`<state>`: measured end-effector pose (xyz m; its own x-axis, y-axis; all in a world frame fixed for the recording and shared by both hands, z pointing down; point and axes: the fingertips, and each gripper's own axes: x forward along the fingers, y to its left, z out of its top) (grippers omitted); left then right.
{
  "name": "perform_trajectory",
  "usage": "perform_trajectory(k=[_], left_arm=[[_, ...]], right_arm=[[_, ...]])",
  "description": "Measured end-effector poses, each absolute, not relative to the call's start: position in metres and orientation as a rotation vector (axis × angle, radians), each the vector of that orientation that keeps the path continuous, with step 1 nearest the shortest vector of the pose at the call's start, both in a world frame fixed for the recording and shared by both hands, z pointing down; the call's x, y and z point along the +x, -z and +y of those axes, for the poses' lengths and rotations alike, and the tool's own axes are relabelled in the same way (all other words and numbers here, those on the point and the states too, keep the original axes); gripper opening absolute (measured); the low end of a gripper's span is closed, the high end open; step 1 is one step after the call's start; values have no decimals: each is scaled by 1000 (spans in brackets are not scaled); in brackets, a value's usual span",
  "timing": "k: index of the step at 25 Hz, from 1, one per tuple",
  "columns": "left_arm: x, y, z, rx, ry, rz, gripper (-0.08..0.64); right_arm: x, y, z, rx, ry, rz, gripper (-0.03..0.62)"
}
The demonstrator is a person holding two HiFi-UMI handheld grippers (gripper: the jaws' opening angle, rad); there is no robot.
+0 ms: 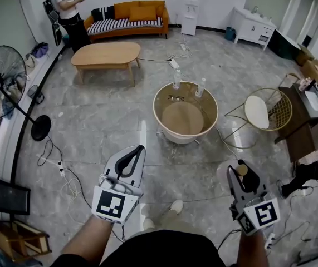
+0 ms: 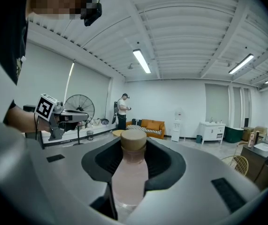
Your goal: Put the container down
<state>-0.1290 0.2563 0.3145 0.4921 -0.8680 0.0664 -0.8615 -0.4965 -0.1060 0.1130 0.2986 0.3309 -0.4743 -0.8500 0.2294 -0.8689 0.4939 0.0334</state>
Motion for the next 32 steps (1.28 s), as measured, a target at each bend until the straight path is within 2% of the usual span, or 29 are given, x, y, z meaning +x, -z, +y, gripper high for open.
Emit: perform_trajectory(k=[32], left_arm=[[-68, -330, 143, -2674, 265, 1605, 15]], right_arm=[[181, -344, 178, 1392, -192, -2580, 147]])
